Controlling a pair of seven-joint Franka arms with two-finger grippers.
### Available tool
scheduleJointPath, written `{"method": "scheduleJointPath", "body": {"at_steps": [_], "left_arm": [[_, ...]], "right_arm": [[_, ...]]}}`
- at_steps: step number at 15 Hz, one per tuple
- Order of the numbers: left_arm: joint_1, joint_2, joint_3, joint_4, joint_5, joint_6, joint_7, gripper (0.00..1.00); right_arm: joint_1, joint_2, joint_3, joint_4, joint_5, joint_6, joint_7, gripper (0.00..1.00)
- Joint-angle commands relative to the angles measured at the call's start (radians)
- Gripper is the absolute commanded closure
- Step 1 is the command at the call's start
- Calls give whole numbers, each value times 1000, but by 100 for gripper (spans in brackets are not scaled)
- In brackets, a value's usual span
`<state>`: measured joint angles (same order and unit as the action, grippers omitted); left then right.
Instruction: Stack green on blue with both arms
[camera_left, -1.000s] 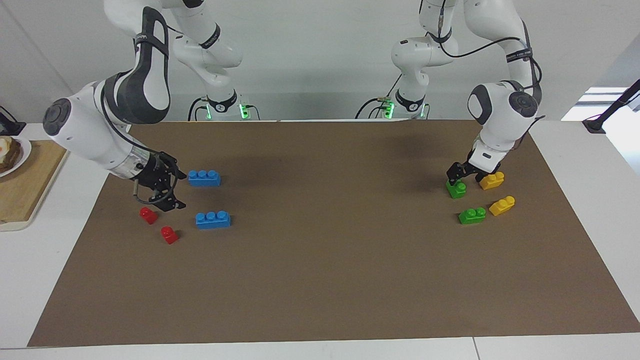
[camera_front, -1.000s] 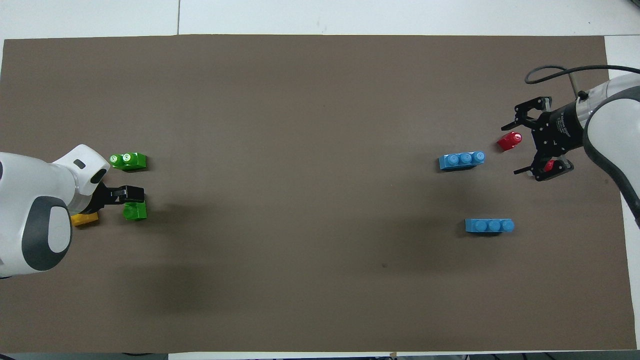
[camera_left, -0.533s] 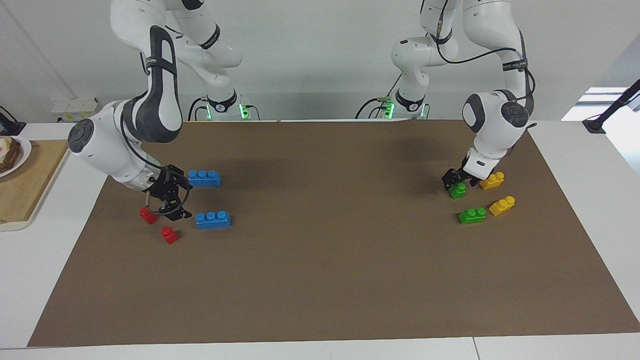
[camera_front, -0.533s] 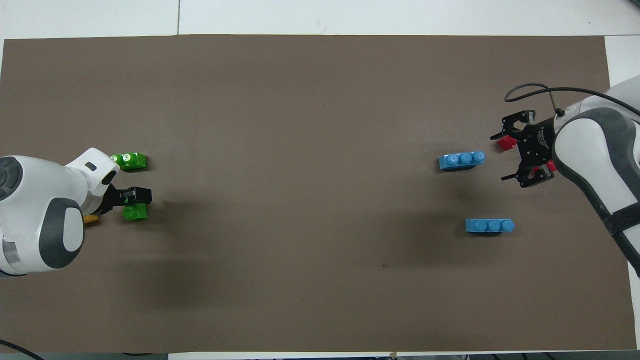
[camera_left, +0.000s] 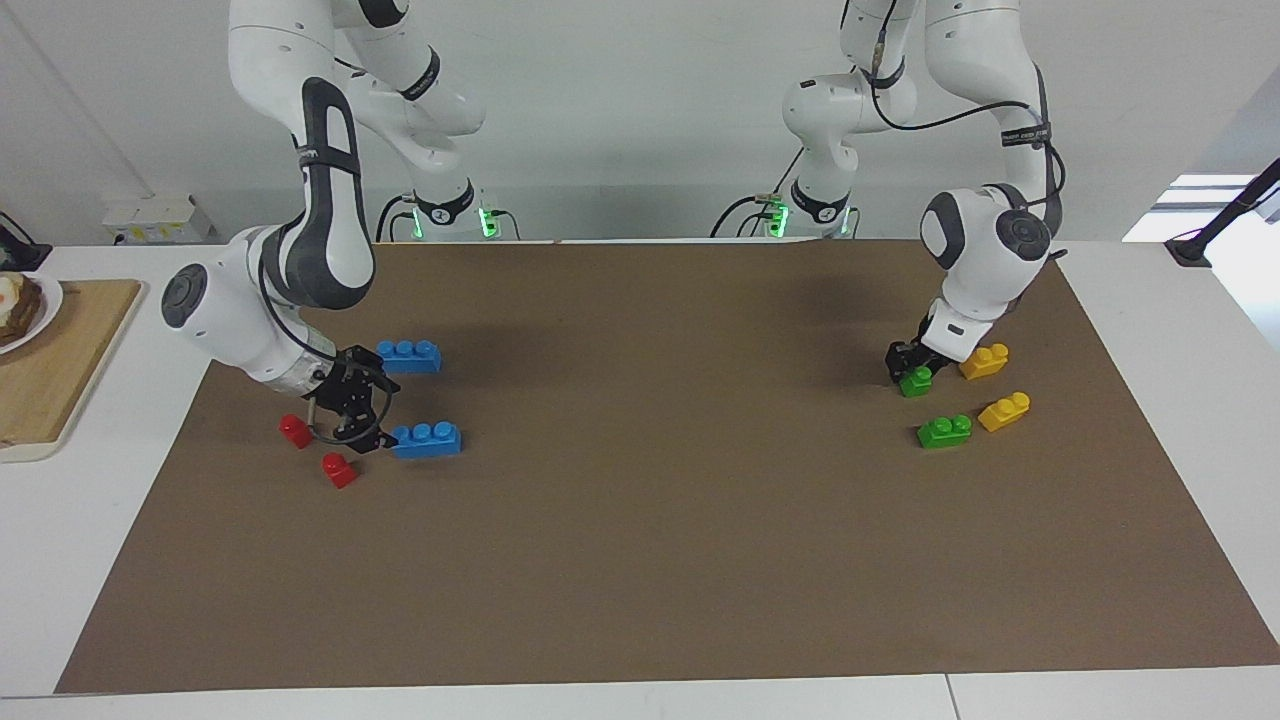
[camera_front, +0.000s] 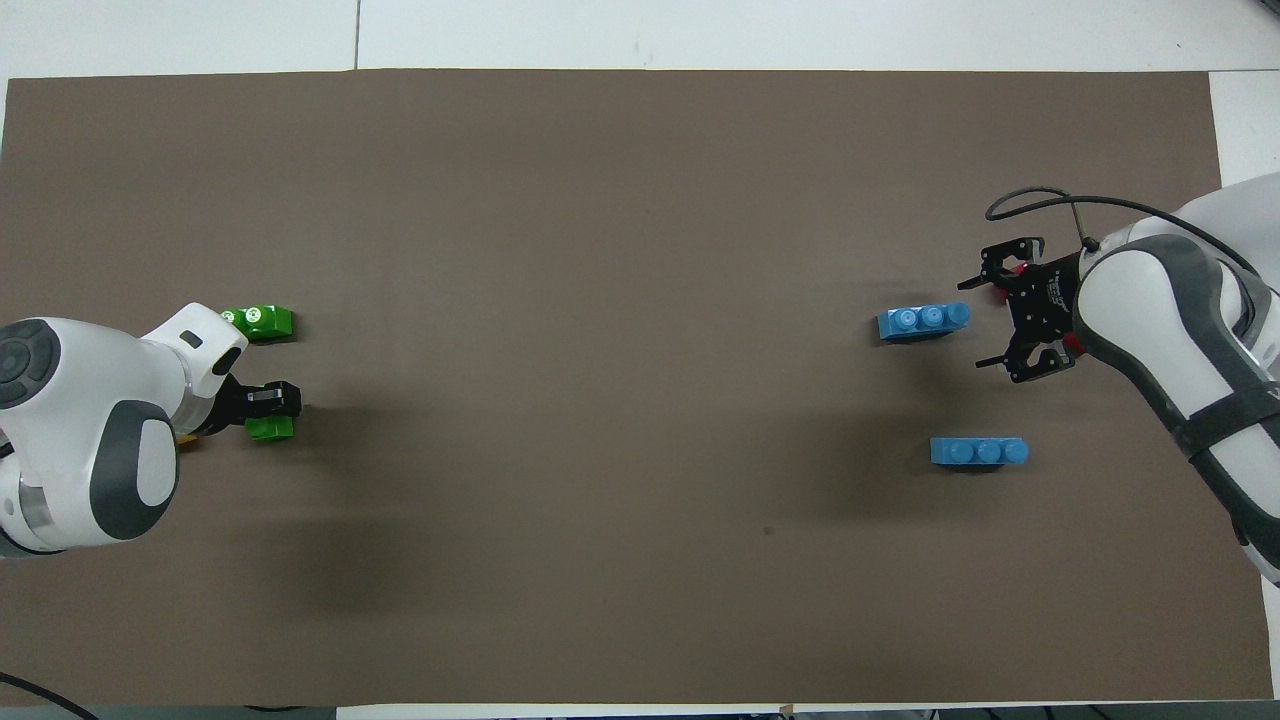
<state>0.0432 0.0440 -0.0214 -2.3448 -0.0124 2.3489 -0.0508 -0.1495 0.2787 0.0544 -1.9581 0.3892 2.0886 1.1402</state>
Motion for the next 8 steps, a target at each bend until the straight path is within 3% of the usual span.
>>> {"method": "scheduleJointPath", "body": {"at_steps": [1,5,8], "left_arm": [[-14,-1,8,-16,12,27,-27,100],[-16,13,8,30,8,-11,-62,100],[-40,11,6,131,5,-135,-115,100]], "right_arm": [[-4,8,4,-16,46,47,-28,0],[1,19,4,-48,46,94,-45,0],[-2,33,4,-51,46,113,-57,0]]}}
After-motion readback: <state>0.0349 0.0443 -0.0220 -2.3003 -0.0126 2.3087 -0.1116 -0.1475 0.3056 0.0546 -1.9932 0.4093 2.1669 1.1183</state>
